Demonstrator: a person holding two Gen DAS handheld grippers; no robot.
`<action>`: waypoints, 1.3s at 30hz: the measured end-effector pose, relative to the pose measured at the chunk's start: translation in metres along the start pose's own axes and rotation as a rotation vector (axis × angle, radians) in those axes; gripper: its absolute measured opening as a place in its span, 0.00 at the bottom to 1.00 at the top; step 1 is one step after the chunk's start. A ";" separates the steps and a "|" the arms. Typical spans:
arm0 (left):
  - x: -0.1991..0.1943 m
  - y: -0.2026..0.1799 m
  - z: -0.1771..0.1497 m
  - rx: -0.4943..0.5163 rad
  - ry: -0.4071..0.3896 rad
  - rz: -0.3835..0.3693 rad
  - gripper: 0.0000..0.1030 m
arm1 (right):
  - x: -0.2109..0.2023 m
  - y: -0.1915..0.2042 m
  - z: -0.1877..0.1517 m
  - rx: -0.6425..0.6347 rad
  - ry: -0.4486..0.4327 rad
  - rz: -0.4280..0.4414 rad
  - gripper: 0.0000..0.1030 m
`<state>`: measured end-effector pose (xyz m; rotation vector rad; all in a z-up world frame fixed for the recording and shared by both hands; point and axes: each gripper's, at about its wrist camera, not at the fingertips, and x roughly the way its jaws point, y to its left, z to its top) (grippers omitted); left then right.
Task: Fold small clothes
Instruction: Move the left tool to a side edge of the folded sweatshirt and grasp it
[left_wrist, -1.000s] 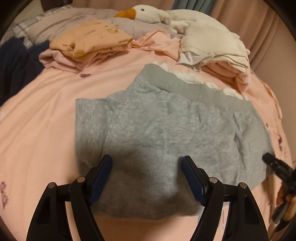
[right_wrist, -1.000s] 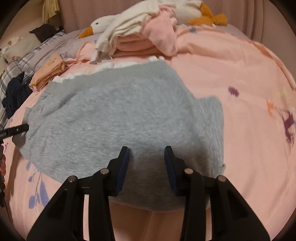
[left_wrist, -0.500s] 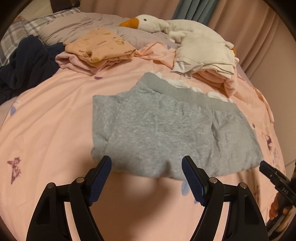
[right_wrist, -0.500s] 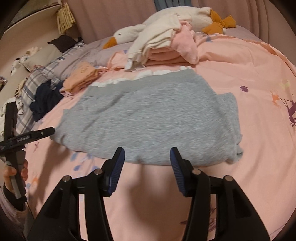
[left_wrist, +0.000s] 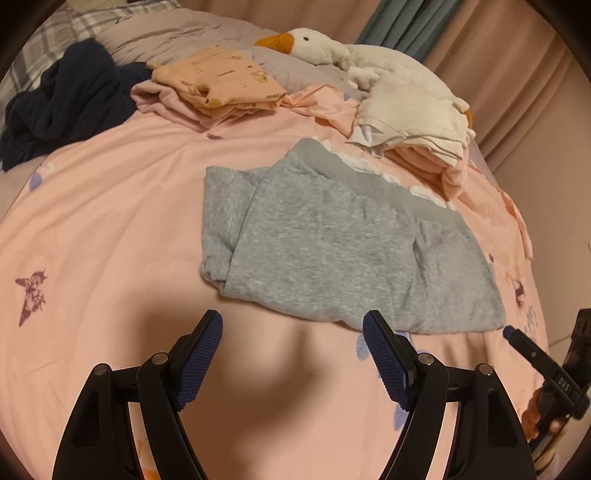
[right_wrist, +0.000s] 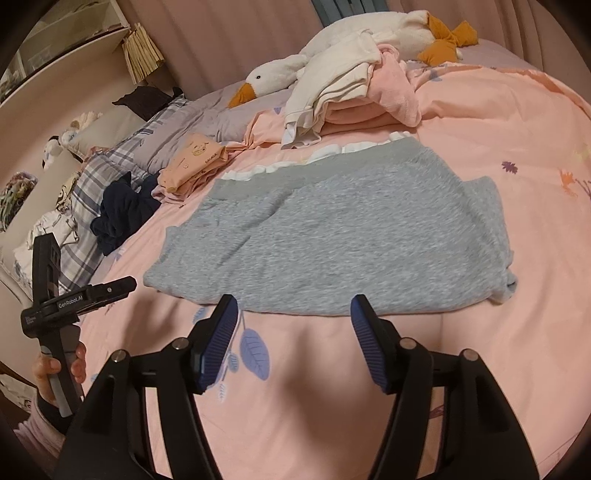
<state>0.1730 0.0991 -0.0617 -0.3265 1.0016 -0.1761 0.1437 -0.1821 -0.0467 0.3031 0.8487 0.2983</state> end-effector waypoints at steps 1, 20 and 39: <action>0.003 0.003 -0.001 -0.019 0.009 -0.013 0.76 | 0.000 0.000 -0.001 0.003 0.001 0.004 0.65; 0.058 0.065 0.013 -0.386 0.029 -0.342 0.76 | 0.034 0.005 -0.006 0.069 0.038 0.143 0.69; 0.088 0.048 0.054 -0.302 0.036 -0.295 0.76 | 0.065 0.025 0.023 -0.073 0.015 0.002 0.68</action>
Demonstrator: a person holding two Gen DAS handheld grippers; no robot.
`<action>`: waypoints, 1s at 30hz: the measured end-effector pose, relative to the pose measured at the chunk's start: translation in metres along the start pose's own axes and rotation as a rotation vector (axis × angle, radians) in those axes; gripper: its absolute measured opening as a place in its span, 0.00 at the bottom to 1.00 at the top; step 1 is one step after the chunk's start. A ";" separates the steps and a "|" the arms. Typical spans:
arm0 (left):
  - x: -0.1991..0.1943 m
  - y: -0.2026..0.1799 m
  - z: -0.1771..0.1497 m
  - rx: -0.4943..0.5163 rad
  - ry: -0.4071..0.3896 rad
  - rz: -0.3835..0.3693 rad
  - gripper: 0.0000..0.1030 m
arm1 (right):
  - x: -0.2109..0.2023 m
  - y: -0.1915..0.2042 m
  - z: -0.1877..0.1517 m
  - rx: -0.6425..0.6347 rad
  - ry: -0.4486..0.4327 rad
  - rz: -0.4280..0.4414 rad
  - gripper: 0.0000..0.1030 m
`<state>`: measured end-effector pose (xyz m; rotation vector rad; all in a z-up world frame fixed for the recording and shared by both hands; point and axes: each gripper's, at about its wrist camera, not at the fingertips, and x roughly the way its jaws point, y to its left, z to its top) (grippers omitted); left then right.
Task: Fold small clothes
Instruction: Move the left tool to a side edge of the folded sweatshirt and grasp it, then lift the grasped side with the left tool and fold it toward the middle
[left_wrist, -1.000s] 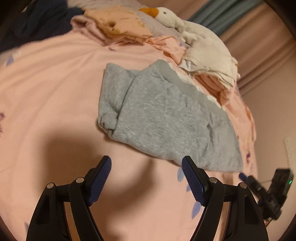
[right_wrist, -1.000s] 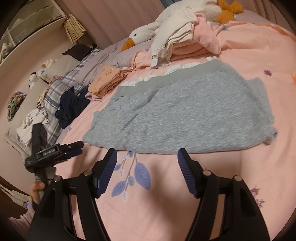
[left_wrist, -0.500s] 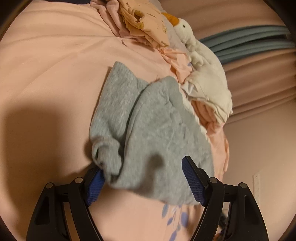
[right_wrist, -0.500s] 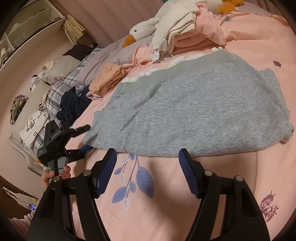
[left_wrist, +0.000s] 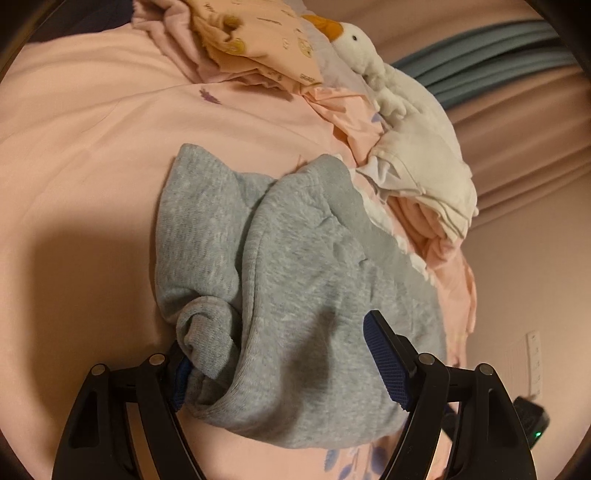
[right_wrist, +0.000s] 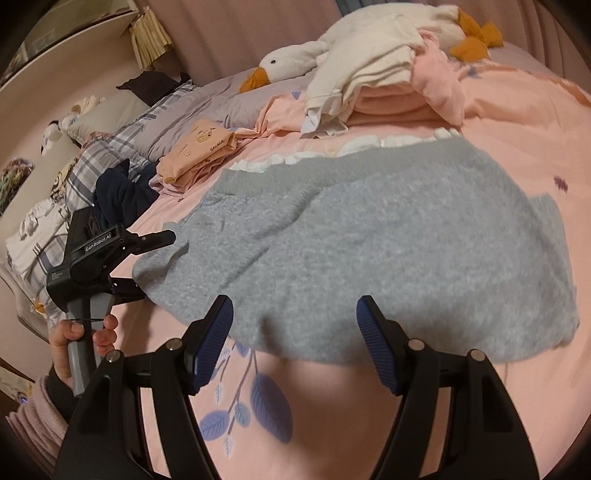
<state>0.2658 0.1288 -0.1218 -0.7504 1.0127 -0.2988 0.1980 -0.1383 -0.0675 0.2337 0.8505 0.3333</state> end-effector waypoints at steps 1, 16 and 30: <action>0.001 0.000 0.000 0.006 0.000 0.004 0.76 | 0.001 0.002 0.002 -0.014 -0.003 -0.011 0.68; 0.006 -0.013 0.000 0.088 0.000 0.094 0.71 | 0.014 0.019 0.023 -0.151 -0.067 -0.143 0.67; 0.007 -0.013 0.002 0.128 0.004 0.151 0.49 | 0.030 0.026 0.036 -0.189 -0.094 -0.164 0.67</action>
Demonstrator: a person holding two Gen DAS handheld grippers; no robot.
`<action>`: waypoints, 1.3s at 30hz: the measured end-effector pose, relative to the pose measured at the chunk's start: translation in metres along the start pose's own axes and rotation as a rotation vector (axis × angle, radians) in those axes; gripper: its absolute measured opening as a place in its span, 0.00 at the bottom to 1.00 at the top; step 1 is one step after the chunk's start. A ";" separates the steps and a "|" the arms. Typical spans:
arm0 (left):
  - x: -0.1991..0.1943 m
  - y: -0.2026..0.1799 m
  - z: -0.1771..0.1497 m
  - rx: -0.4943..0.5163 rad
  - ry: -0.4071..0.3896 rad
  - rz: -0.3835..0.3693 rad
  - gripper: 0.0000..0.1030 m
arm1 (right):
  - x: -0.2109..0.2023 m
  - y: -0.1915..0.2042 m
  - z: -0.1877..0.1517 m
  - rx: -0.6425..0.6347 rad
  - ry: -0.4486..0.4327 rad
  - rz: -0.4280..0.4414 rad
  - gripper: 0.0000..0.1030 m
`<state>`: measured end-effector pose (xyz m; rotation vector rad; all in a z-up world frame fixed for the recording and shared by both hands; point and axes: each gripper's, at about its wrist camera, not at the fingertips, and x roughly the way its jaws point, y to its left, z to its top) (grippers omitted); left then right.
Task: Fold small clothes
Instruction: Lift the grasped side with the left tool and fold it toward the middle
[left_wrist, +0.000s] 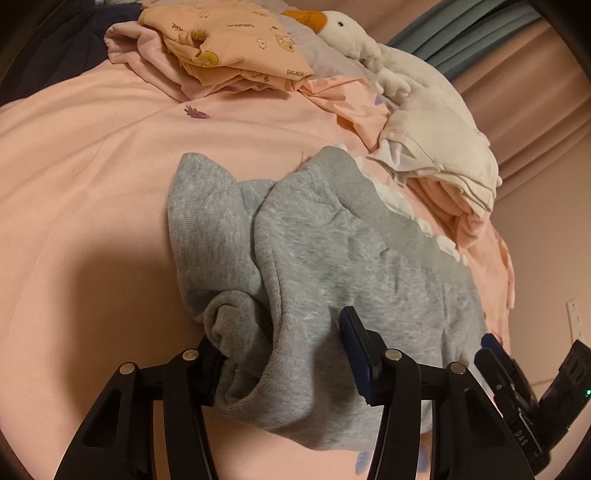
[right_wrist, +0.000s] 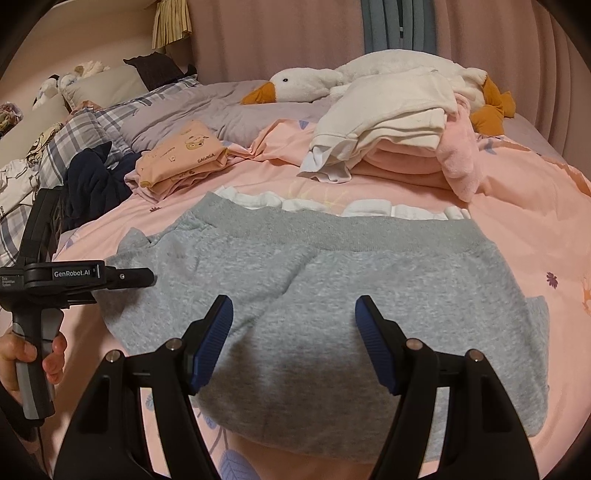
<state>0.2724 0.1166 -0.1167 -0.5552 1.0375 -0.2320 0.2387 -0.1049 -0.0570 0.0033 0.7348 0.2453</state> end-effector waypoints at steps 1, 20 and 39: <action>0.000 0.000 0.000 0.000 0.000 0.003 0.47 | 0.000 0.001 0.000 0.000 -0.001 0.001 0.67; -0.008 -0.005 0.001 -0.012 -0.023 0.017 0.29 | 0.023 0.007 0.000 0.012 0.039 0.067 0.59; -0.037 -0.095 0.012 0.186 -0.143 0.074 0.17 | 0.040 0.010 -0.022 0.030 0.116 0.126 0.36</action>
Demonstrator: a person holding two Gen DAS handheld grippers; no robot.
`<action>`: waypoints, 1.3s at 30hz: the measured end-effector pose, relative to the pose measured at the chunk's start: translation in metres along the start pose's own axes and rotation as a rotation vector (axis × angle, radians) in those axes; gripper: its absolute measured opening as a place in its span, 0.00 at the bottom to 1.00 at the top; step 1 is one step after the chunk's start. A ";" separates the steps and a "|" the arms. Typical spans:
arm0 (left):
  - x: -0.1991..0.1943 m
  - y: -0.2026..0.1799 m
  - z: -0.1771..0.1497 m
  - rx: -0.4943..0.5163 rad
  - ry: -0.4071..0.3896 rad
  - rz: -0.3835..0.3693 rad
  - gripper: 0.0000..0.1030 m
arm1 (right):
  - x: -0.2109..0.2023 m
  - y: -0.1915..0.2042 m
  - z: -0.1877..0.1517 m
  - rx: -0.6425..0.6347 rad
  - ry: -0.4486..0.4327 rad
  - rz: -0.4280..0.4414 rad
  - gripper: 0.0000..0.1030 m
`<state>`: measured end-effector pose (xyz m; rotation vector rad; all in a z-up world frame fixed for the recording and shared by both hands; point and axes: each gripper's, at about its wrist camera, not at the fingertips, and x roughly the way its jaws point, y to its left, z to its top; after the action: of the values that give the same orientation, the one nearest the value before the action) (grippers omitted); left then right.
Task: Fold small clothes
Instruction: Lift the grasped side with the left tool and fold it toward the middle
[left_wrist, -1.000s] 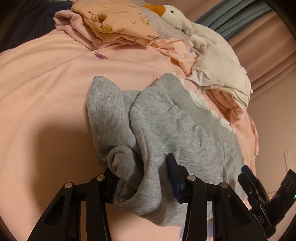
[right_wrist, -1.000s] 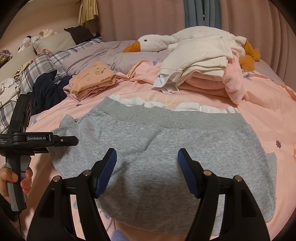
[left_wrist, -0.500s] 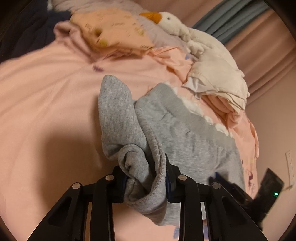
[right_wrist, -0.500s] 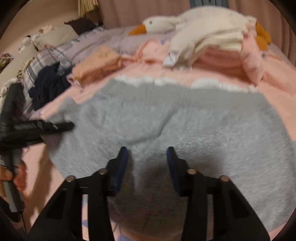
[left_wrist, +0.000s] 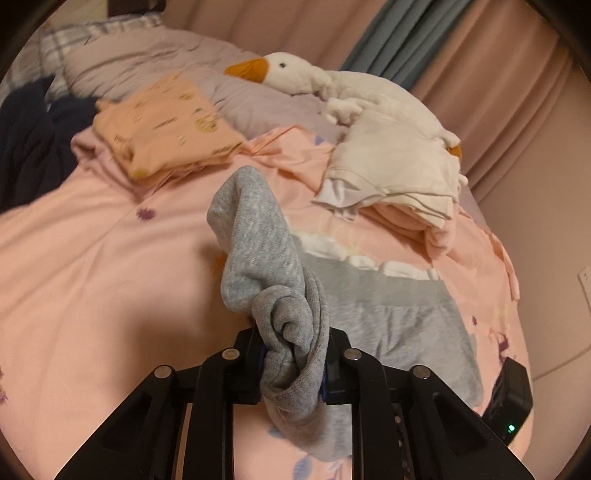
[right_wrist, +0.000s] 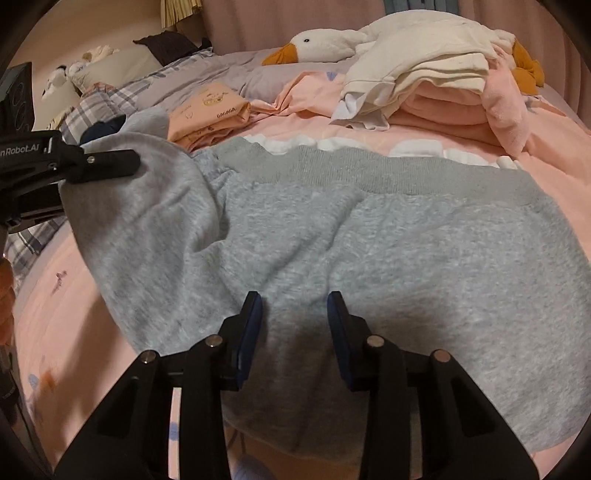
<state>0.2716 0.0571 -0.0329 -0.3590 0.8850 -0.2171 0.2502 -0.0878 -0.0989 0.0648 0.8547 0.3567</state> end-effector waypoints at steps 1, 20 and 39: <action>0.000 -0.008 0.002 0.018 -0.006 0.009 0.15 | -0.005 -0.002 0.000 0.008 -0.008 0.007 0.36; 0.008 -0.150 -0.004 0.263 -0.027 -0.020 0.13 | -0.082 -0.085 -0.013 0.220 -0.140 0.062 0.39; 0.112 -0.249 -0.071 0.440 0.246 -0.032 0.24 | -0.126 -0.213 -0.065 0.607 -0.196 0.045 0.54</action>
<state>0.2760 -0.2243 -0.0561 0.0658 1.0436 -0.4833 0.1861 -0.3355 -0.0925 0.6724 0.7421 0.1192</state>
